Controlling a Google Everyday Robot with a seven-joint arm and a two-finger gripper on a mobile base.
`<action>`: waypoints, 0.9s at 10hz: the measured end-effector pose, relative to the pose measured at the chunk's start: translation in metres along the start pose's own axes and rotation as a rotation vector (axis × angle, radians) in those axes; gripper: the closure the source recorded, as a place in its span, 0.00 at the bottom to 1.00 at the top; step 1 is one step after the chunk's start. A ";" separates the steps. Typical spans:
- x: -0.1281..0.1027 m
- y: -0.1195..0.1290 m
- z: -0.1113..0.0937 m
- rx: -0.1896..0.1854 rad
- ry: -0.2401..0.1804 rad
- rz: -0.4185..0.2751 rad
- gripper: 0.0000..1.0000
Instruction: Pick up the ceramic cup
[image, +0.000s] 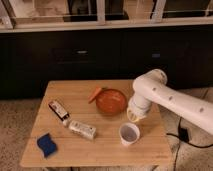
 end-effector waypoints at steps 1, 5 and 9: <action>-0.005 0.001 -0.005 0.007 0.000 -0.011 0.42; -0.023 0.006 -0.010 0.021 -0.001 -0.052 0.20; -0.037 0.009 -0.002 0.033 0.007 -0.109 0.20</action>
